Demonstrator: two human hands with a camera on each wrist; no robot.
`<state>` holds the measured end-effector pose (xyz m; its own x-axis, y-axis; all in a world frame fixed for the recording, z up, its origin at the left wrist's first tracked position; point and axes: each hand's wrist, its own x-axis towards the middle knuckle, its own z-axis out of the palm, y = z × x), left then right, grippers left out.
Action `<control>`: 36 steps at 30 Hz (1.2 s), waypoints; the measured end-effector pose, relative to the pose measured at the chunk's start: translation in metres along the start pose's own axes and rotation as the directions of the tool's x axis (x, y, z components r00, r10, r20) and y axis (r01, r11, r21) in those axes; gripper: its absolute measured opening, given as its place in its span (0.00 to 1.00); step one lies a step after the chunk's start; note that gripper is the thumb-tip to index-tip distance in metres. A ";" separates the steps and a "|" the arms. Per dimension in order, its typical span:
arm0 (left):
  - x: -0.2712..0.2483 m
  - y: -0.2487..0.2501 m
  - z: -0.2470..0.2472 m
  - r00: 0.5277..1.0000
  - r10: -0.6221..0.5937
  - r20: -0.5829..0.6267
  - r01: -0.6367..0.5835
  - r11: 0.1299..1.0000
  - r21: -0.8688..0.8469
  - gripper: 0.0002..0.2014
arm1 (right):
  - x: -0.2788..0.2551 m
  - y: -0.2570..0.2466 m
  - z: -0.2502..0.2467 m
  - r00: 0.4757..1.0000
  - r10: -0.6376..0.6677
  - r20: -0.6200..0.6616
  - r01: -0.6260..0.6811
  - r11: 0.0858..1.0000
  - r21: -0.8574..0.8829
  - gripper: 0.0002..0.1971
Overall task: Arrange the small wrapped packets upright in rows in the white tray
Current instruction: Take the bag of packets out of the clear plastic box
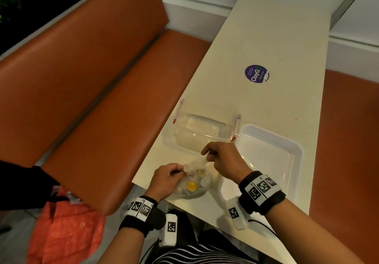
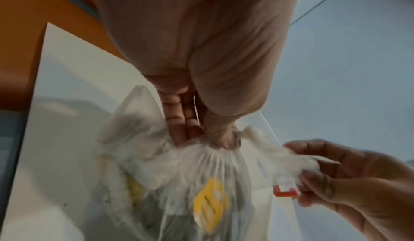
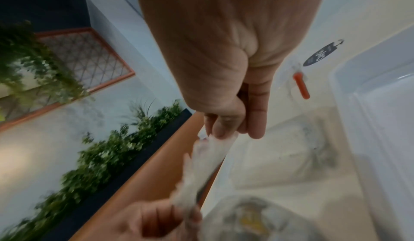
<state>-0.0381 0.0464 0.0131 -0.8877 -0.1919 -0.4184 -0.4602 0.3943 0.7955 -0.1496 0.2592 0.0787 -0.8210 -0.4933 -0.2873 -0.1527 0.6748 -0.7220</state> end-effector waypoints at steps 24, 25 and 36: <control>-0.020 0.052 -0.013 0.972 0.219 0.083 -0.231 0.957 0.174 0.15 | -0.022 -0.033 -0.011 0.988 -0.115 0.100 0.098 0.982 0.160 0.15; -0.021 0.053 -0.013 0.973 0.223 0.067 -0.231 0.958 0.170 0.16 | -0.021 -0.034 -0.011 0.992 -0.103 0.069 0.090 0.981 0.171 0.10; -0.045 0.081 -0.026 0.981 0.171 -0.093 -0.192 0.934 -0.300 0.09 | -0.033 -0.058 -0.026 0.997 -0.020 0.077 -0.022 0.856 0.517 0.06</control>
<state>-0.0363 0.0632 0.1080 -0.9506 -0.2046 -0.2333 -0.2636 0.1355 0.9551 -0.1284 0.2505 0.1467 -0.7730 -0.5477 -0.3202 0.1720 0.3048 -0.9367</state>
